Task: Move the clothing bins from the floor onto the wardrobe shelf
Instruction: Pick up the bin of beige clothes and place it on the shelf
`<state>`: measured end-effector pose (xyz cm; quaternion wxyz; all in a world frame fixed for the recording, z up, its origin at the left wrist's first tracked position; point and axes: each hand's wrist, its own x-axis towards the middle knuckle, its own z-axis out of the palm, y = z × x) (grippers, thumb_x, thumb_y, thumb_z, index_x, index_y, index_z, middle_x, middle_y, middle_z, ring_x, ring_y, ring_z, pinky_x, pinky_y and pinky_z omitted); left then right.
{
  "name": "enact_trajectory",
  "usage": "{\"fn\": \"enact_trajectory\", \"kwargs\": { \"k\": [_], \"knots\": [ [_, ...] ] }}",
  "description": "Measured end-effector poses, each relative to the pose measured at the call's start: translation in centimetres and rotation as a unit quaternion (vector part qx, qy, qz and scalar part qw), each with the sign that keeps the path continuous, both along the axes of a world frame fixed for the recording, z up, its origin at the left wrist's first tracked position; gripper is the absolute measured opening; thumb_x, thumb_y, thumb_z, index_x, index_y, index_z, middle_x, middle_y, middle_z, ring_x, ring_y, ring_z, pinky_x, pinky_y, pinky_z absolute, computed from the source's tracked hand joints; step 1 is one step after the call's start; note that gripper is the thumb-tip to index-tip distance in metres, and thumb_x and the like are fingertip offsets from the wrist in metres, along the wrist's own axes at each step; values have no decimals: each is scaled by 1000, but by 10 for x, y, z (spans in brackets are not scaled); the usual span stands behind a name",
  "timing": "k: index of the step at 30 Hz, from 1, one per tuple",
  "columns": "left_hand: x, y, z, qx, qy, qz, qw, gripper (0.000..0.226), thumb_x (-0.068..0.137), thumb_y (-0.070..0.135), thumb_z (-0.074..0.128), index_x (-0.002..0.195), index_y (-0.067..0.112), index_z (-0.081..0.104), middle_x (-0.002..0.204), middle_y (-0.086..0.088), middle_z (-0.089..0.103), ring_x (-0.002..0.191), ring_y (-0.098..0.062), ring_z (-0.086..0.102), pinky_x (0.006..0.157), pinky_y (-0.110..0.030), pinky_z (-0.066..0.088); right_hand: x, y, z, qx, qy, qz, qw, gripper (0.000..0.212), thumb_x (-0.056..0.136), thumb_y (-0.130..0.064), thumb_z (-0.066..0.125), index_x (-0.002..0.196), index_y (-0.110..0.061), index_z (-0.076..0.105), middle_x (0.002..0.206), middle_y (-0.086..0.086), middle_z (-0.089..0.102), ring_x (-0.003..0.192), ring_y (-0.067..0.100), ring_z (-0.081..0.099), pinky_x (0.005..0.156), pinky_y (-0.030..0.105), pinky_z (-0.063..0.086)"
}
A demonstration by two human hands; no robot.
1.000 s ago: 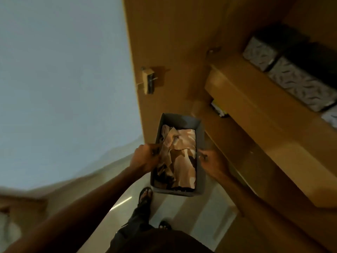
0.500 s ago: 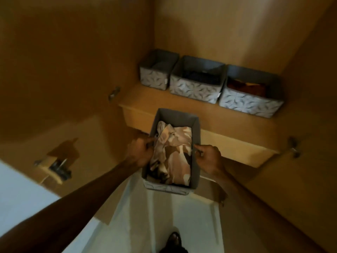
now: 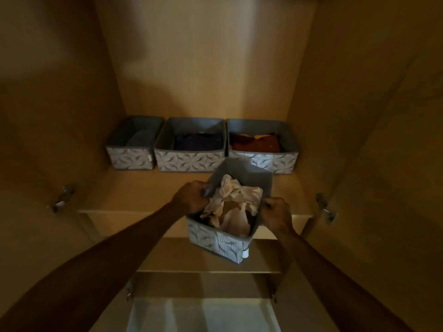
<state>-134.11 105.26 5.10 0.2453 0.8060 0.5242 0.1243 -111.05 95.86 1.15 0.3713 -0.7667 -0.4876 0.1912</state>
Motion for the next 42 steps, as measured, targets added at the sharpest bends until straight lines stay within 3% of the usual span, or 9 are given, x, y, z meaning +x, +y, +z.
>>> {"fn": "enact_trajectory", "kwargs": {
  "k": [4,9,14,20,23,27,32,35,42],
  "knots": [
    [27,6,-9,-50,-61,22,997,36,83,17,69,119,16,67,110,-2,67,96,-18,62,80,-28,48,18,9,6,24,138,-115,983,30,80,-18,53,50,-17,49,64,11,58,68,34,56,79,52,54],
    [40,11,-30,-19,-176,98,979,47,84,32,68,128,21,58,113,-11,69,98,-30,67,81,-38,55,28,20,13,3,320,-127,939,7,84,-7,57,83,-13,60,87,11,64,74,26,66,63,38,59],
    [56,13,-29,-175,-279,116,937,84,61,39,81,135,32,42,112,-12,67,100,-32,68,82,-48,58,19,34,21,-8,358,-89,929,15,88,-1,54,99,-10,60,96,11,64,77,23,66,61,34,58],
    [71,33,-35,-114,-244,134,954,57,61,24,68,117,24,55,108,-7,68,99,-28,66,89,-45,55,40,27,32,-85,294,-89,948,22,90,-26,61,112,-22,60,111,13,63,72,24,68,48,34,58],
    [80,52,-34,-101,-257,149,949,27,70,11,65,93,26,63,105,-5,68,102,-27,65,92,-41,54,49,20,33,-96,202,-103,969,22,90,-27,62,110,-19,61,113,8,61,81,21,60,57,37,61],
    [100,55,-26,-95,-252,54,962,26,78,1,71,103,8,68,103,-4,65,101,-23,63,90,-29,50,54,12,29,-108,112,-92,983,30,89,-26,65,117,-17,59,106,3,54,82,22,56,65,43,61],
    [84,46,-32,-135,-163,-79,974,69,51,38,90,111,14,68,113,0,70,102,-15,66,94,-36,53,66,13,20,-89,-13,-111,990,50,81,-47,67,122,-21,58,123,12,63,113,35,58,91,39,50],
    [70,44,-34,-28,-116,-59,991,42,69,25,78,110,23,70,108,0,72,97,-16,67,87,-34,54,75,23,9,-91,-11,-123,988,71,64,-69,62,123,-30,56,133,20,55,122,43,49,96,43,46],
    [79,41,-41,19,-161,17,987,38,78,21,72,113,34,69,102,5,75,89,-13,69,81,-32,57,74,28,8,-47,-7,-128,991,54,71,-50,76,118,-25,67,127,16,62,120,39,51,97,41,47]
  ]
}}
